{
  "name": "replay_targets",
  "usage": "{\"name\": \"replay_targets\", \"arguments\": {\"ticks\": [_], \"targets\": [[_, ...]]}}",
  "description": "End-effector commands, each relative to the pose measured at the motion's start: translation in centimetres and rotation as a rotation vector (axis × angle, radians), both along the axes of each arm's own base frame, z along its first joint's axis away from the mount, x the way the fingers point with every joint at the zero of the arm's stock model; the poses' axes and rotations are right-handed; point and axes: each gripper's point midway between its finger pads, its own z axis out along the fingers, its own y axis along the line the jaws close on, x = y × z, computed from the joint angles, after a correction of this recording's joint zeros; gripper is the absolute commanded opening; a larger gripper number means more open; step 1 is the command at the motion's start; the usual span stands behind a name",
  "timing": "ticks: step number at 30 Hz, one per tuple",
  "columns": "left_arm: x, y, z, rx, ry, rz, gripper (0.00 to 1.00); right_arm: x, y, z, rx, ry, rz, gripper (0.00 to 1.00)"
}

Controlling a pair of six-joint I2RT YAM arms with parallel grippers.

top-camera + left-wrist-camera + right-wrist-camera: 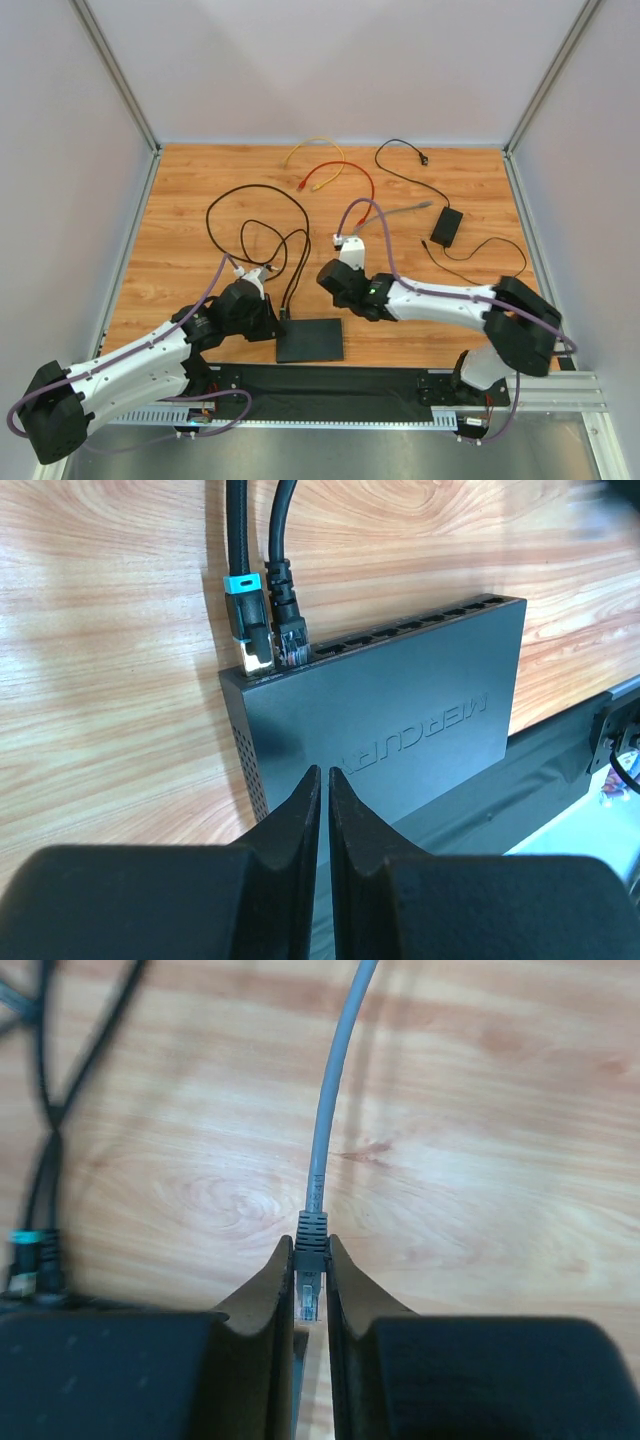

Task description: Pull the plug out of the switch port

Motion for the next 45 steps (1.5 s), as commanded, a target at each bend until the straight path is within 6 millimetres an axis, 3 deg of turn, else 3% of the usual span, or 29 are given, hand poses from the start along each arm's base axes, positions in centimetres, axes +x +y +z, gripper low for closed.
{"name": "replay_targets", "arguments": {"ticks": [1,5,6,8,9,11,12,13,15,21,22,23,24,25,26,27,30,31,33,35,45], "targets": [[0.1,-0.2,0.3,-0.003,-0.016,-0.02,0.13,2.1,-0.9,8.5,0.163,-0.203,-0.071,0.01],[0.2,-0.4,0.2,-0.007,-0.017,-0.02,0.13,2.7,-1.2,12.1,0.229,-0.252,-0.038,0.0],[0.3,-0.5,0.3,-0.013,-0.019,-0.022,0.13,3.7,-1.2,13.6,0.258,-0.276,-0.044,0.0],[0.3,-0.7,0.2,-0.014,-0.013,-0.025,0.13,4.7,-0.6,14.3,0.275,-0.272,-0.004,0.0],[0.3,-0.7,0.1,-0.013,-0.009,-0.025,0.13,6.2,-0.8,15.9,0.302,-0.291,-0.028,0.0],[0.1,-0.8,0.1,-0.016,-0.002,-0.029,0.13,7.7,0.0,16.2,0.302,-0.285,-0.01,0.0],[0.1,-0.7,0.1,-0.016,-0.004,-0.028,0.13,9.1,0.2,17.7,0.325,-0.307,-0.026,0.0],[0.1,-0.6,0.1,-0.014,-0.004,-0.027,0.13,10.0,0.9,17.2,0.317,-0.292,-0.015,0.0],[0.1,-0.5,0.2,-0.013,-0.009,-0.023,0.13,11.9,1.3,17.6,0.339,-0.293,-0.033,0.0],[0.2,-0.1,0.2,0.006,-0.012,-0.012,0.13,17.2,4.9,19.2,0.43,-0.307,-0.105,0.0],[0.2,-0.1,0.1,0.008,-0.01,-0.012,0.13,17.8,5.8,17.9,0.436,-0.282,-0.106,0.01],[0.2,-0.1,0.1,0.009,-0.008,-0.011,0.13,18.6,6.6,18.8,0.475,-0.303,-0.108,0.02],[0.2,-0.1,0.1,0.009,-0.009,-0.01,0.13,19.1,7.1,18.6,0.485,-0.302,-0.105,0.02],[0.2,-0.1,0.0,0.01,-0.007,-0.009,0.13,19.6,8.0,17.2,0.472,-0.288,-0.092,0.02],[0.2,-0.1,0.0,0.01,-0.004,-0.008,0.13,20.4,8.6,17.5,0.48,-0.302,-0.086,0.03],[0.2,-0.2,-0.1,0.009,-0.001,-0.008,0.13,20.9,9.1,15.8,0.451,-0.284,-0.071,0.04],[0.2,-0.1,-0.3,0.016,0.001,-0.002,0.13,22.3,10.0,14.3,0.466,-0.268,-0.053,0.06],[0.1,0.0,-0.4,0.021,0.007,-0.001,0.13,22.3,10.6,12.6,0.468,-0.234,-0.018,0.06],[0.2,0.1,-0.5,0.025,0.007,0.003,0.13,23.2,10.8,11.5,0.479,-0.227,-0.006,0.07],[0.2,0.1,-0.5,0.026,0.008,0.008,0.13,23.6,11.1,9.3,0.462,-0.194,0.01,0.08],[0.3,-0.1,-0.5,0.034,0.028,0.016,0.13,26.8,10.2,5.6,0.363,-0.16,0.032,0.27]]}}
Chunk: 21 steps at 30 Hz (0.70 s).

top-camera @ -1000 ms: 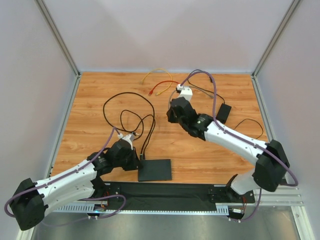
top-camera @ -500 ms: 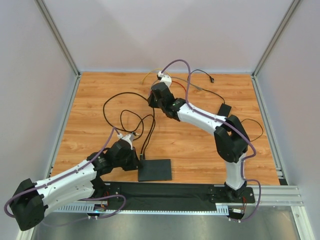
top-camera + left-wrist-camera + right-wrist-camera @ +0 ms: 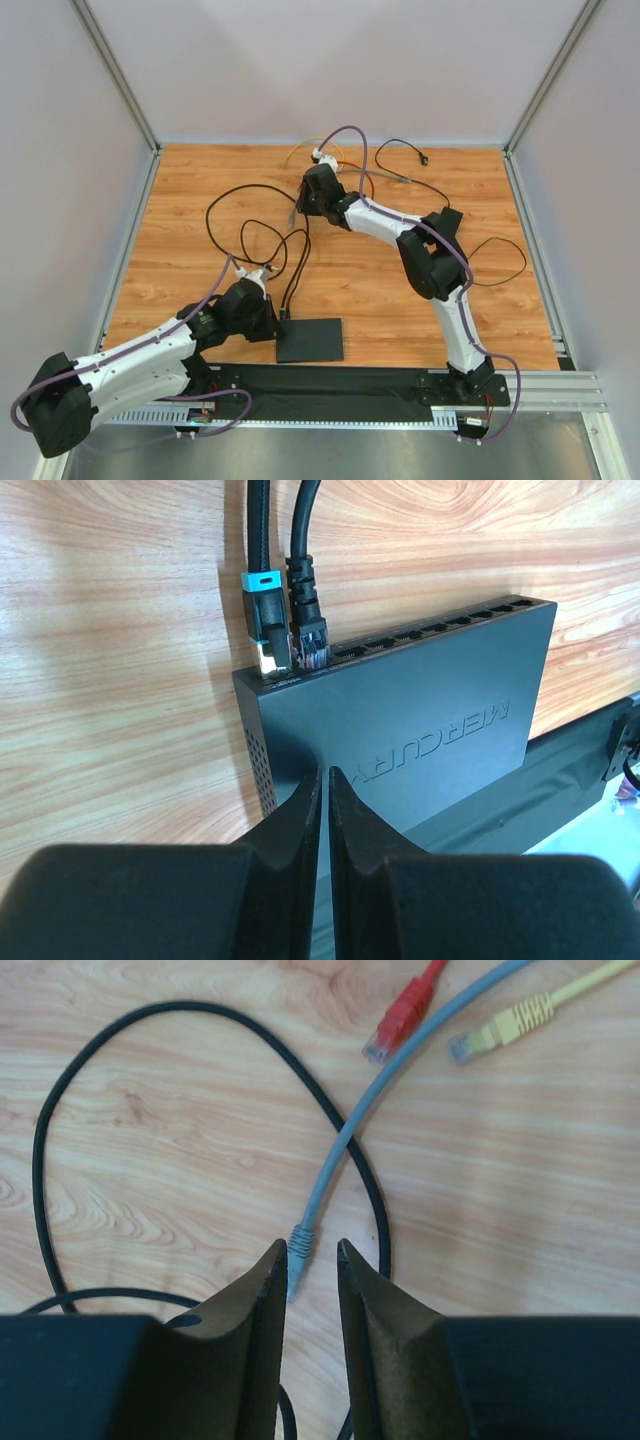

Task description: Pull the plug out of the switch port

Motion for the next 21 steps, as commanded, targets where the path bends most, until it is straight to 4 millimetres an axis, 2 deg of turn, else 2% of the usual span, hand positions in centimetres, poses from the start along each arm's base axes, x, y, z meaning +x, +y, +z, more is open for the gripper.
{"name": "replay_targets", "arguments": {"ticks": [1,5,7,8,9,11,12,13,17,18,20,21], "targets": [[0.3,-0.3,0.7,-0.002,-0.006,0.002,0.13,1.7,0.3,1.6,-0.027,-0.064,0.018,0.28],[0.1,-0.2,0.8,-0.006,-0.003,0.004,0.13,2.1,-0.6,1.3,-0.063,-0.064,0.006,0.37],[0.1,0.0,1.0,-0.003,-0.007,0.01,0.13,1.9,-1.1,1.9,-0.074,-0.075,-0.002,0.39],[0.1,0.1,1.1,-0.002,-0.01,0.008,0.13,1.1,-1.6,1.1,-0.09,-0.061,-0.001,0.39],[0.1,0.2,1.4,-0.006,-0.021,0.012,0.13,0.8,-2.0,1.2,-0.092,-0.064,-0.001,0.39],[0.2,0.5,1.5,-0.003,-0.034,0.019,0.13,-0.9,-3.3,2.9,-0.079,-0.087,-0.011,0.4],[0.2,0.5,1.7,-0.007,-0.036,0.019,0.13,-1.6,-3.8,1.3,-0.092,-0.058,-0.007,0.4],[0.2,0.6,1.7,-0.005,-0.041,0.022,0.13,-2.2,-4.1,3.3,-0.063,-0.08,0.0,0.41],[0.2,0.6,1.9,-0.011,-0.048,0.015,0.13,-5.6,-4.9,5.4,-0.029,-0.11,0.035,0.43],[0.2,0.5,2.1,-0.015,-0.053,0.013,0.13,-6.3,-5.1,7.1,-0.016,-0.136,0.036,0.45],[0.1,0.7,2.0,-0.012,-0.054,0.012,0.13,-7.9,-5.9,6.7,-0.049,-0.122,0.053,0.46],[0.2,0.7,2.3,-0.018,-0.066,0.014,0.13,-8.8,-5.8,7.7,-0.041,-0.136,0.066,0.46]]}}
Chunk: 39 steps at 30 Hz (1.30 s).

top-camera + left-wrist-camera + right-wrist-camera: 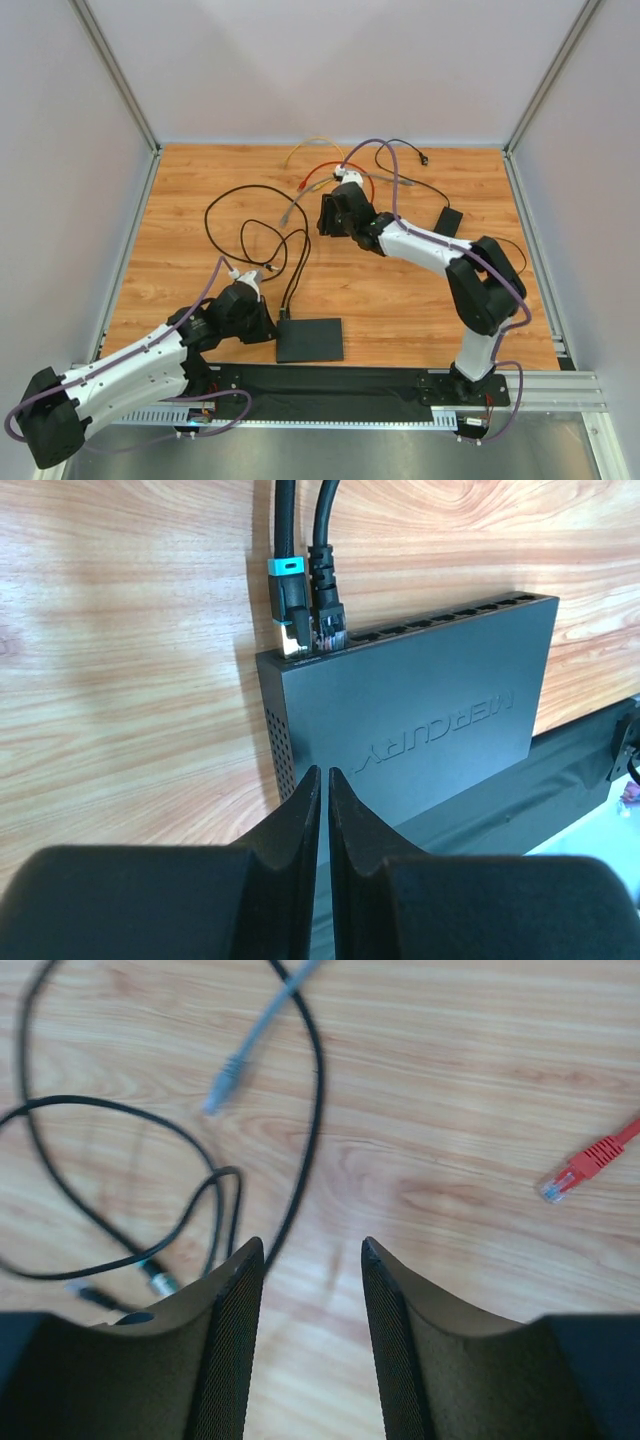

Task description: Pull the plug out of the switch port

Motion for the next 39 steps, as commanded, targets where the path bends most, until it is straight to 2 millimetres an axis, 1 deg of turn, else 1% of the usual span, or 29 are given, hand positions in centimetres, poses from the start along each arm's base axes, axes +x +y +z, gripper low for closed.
{"name": "replay_targets", "arguments": {"ticks": [1,2,3,4,5,6,7,8,9,10,11,12,13,14,15,16,17,18,19,20,21,22,23,25,29,33,35,36,39], "targets": [[0.5,-0.2,1.7,-0.021,-0.044,-0.002,0.13,-1.7,1.0,5.7,0.067,-0.121,0.062,0.46],[0.6,0.0,1.8,-0.021,-0.057,0.006,0.14,-3.1,1.0,4.6,0.056,-0.097,0.087,0.46],[0.8,0.0,2.0,-0.021,-0.064,0.012,0.15,-4.0,0.9,5.0,0.068,-0.1,0.102,0.46],[0.7,0.2,1.9,-0.012,-0.062,0.015,0.15,-5.0,1.0,4.7,0.075,-0.086,0.127,0.46],[0.7,0.2,2.0,-0.014,-0.064,0.016,0.16,-6.0,0.3,3.1,0.068,-0.063,0.132,0.46],[0.7,0.2,1.9,-0.014,-0.064,0.016,0.17,-7.0,0.4,3.6,0.094,-0.07,0.146,0.45],[0.9,0.1,2.1,-0.023,-0.071,0.017,0.17,-8.1,0.5,3.3,0.107,-0.053,0.173,0.45],[0.9,0.0,2.0,-0.023,-0.071,0.017,0.17,-8.4,0.8,3.8,0.144,-0.084,0.183,0.45],[0.9,0.0,1.9,-0.023,-0.068,0.017,0.17,-9.9,0.5,3.2,0.152,-0.075,0.201,0.45],[1.0,-0.2,2.0,-0.031,-0.071,0.016,0.17,-10.8,0.5,2.9,0.161,-0.075,0.221,0.45],[1.0,-0.4,1.9,-0.037,-0.069,0.016,0.17,-11.6,1.1,3.3,0.194,-0.087,0.262,0.45],[0.9,-0.4,1.5,-0.031,-0.055,0.013,0.17,-13.0,0.8,2.5,0.191,-0.081,0.284,0.45],[1.0,-0.5,1.6,-0.035,-0.057,0.013,0.17,-13.7,0.9,2.3,0.2,-0.082,0.31,0.45],[1.0,-0.5,1.4,-0.027,-0.05,0.015,0.17,-14.0,1.5,2.7,0.234,-0.104,0.334,0.45],[1.0,-0.4,1.2,-0.021,-0.048,0.018,0.17,-14.6,1.6,2.5,0.25,-0.104,0.359,0.44],[0.9,-0.3,1.1,-0.015,-0.043,0.018,0.17,-15.7,2.0,2.2,0.279,-0.082,0.414,0.45],[1.0,-0.1,1.1,-0.012,-0.043,0.031,0.17,-16.0,2.5,2.7,0.307,-0.095,0.444,0.45],[0.8,0.0,0.9,-0.008,-0.034,0.036,0.17,-16.8,3.1,2.5,0.324,-0.072,0.489,0.45],[0.7,0.1,0.8,-0.012,-0.027,0.045,0.17,-17.0,3.6,2.5,0.341,-0.07,0.516,0.45],[1.0,0.5,0.7,-0.002,-0.043,0.067,0.18,-17.3,4.0,1.5,0.338,-0.037,0.535,0.45],[1.0,0.5,0.7,-0.004,-0.045,0.069,0.19,-17.6,4.7,1.8,0.355,-0.024,0.569,0.44],[1.0,0.6,0.6,-0.007,-0.042,0.076,0.2,-17.7,5.0,1.6,0.357,-0.013,0.579,0.45],[0.9,0.6,0.5,-0.008,-0.04,0.076,0.21,-18.0,5.4,0.7,0.351,0.01,0.588,0.45],[0.8,0.6,0.4,-0.01,-0.036,0.08,0.23,-18.2,6.0,0.7,0.35,0.018,0.613,0.45],[0.5,0.7,-0.4,0.0,-0.015,0.078,0.27,-18.4,6.2,0.3,0.337,0.029,0.624,0.45],[0.5,0.4,-0.9,-0.007,-0.007,0.074,0.27,-18.9,6.7,-0.1,0.348,0.062,0.65,0.46],[0.2,0.1,-1.2,-0.017,0.009,0.056,0.27,-19.0,7.0,-0.9,0.347,0.096,0.655,0.46],[0.4,-0.1,-1.1,-0.021,0.005,0.054,0.27,-19.2,7.3,-0.8,0.358,0.109,0.664,0.46],[0.6,-0.5,-1.0,-0.026,-0.001,0.042,0.27,-19.1,7.6,-1.7,0.352,0.146,0.654,0.46]]}}
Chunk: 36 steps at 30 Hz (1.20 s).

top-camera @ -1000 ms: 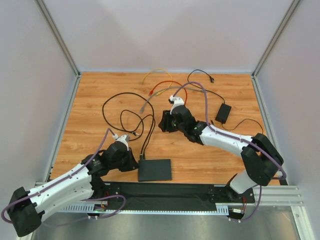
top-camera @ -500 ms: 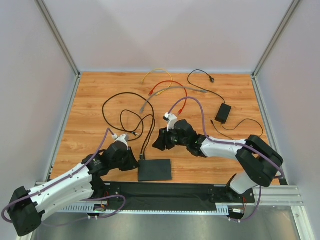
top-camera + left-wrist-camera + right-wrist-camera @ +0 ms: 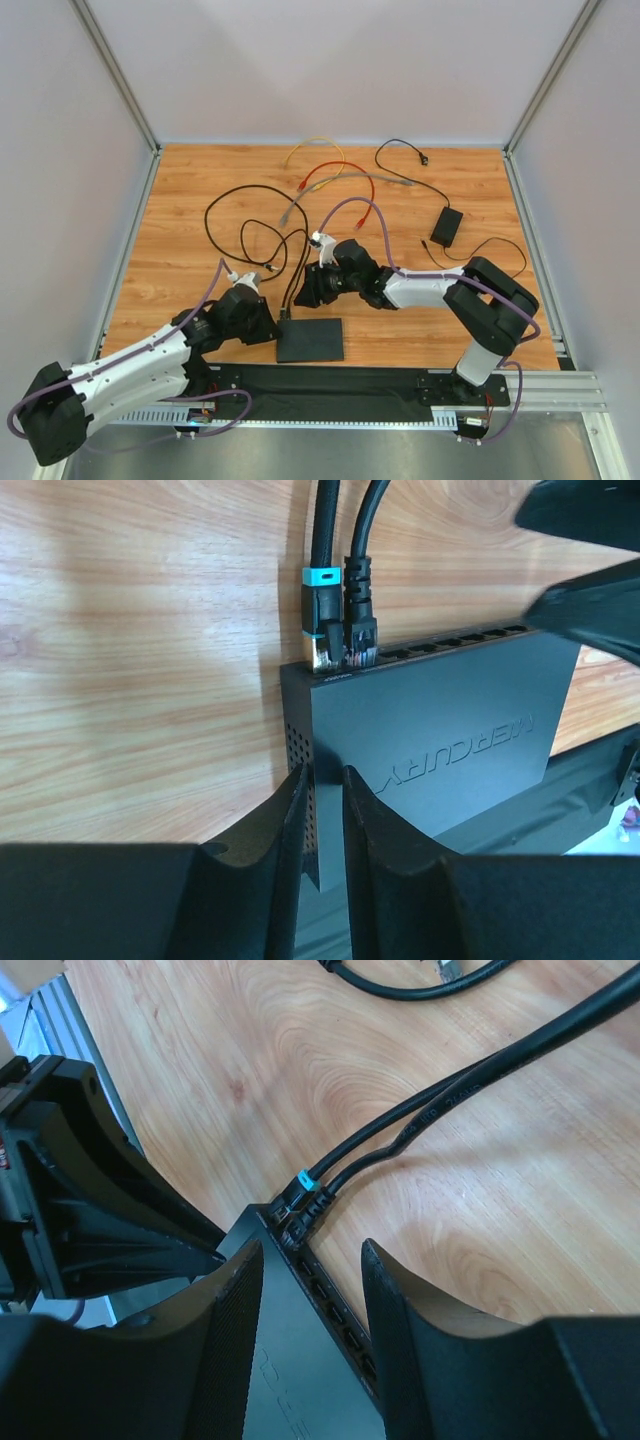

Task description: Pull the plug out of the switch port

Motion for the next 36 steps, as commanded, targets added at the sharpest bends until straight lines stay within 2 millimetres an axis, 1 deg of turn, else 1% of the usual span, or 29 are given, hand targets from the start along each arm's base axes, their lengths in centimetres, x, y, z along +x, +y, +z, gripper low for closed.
{"name": "replay_targets", "arguments": {"ticks": [1,3,9,11,13,14,17,20,22,23,24,25,26,27,31,36], "targets": [[0.3,-0.8,0.2,-0.021,-0.01,-0.022,0.27,0.3,1.6,0.9,0.048,0.013,0.018,0.45],[0.7,-1.2,0.6,-0.03,-0.025,-0.032,0.27,0.3,1.6,0.7,0.044,0.024,0.012,0.45],[1.0,-1.9,0.7,-0.02,-0.02,-0.057,0.27,0.4,1.4,-0.1,0.023,0.054,-0.025,0.45],[0.9,-1.7,0.7,-0.007,-0.015,-0.058,0.27,0.3,1.2,-0.4,0.021,0.07,-0.034,0.44],[1.0,-1.5,1.0,-0.011,-0.028,-0.05,0.27,0.0,1.2,-0.5,0.029,0.087,-0.03,0.44],[0.9,-1.1,1.0,0.003,-0.027,-0.042,0.27,-0.3,1.1,-0.8,0.028,0.101,-0.032,0.43],[0.8,-0.6,1.8,-0.003,-0.05,-0.032,0.27,-0.4,1.0,-0.9,0.029,0.109,-0.032,0.41],[0.7,-0.6,2.6,-0.031,-0.071,-0.034,0.27,-0.4,0.9,-1.2,0.021,0.115,-0.036,0.4],[0.6,-0.9,3.0,-0.055,-0.075,-0.042,0.27,-0.6,1.1,-1.3,0.028,0.137,-0.031,0.4],[0.5,-1.4,3.4,-0.082,-0.078,-0.057,0.27,-0.8,1.1,-1.8,0.022,0.151,-0.029,0.39],[0.4,-1.6,3.4,-0.094,-0.074,-0.063,0.27,-0.9,1.2,-1.8,0.034,0.167,-0.025,0.39],[0.3,-1.8,3.2,-0.097,-0.065,-0.067,0.27,-1.1,1.3,-2.1,0.03,0.178,-0.022,0.38],[0.4,-2.2,3.4,-0.116,-0.065,-0.075,0.27,-1.2,1.4,-2.1,0.032,0.183,-0.016,0.38],[0.3,-2.4,3.1,-0.12,-0.053,-0.079,0.26,-1.1,1.4,-2.2,0.029,0.183,-0.016,0.38],[0.2,-2.9,2.7,-0.13,-0.029,-0.09,0.25,-1.1,1.2,-2.4,0.018,0.184,-0.025,0.37],[0.3,-3.3,3.1,-0.15,-0.041,-0.093,0.25,-1.1,1.1,-2.7,0.009,0.194,-0.029,0.35]]}}
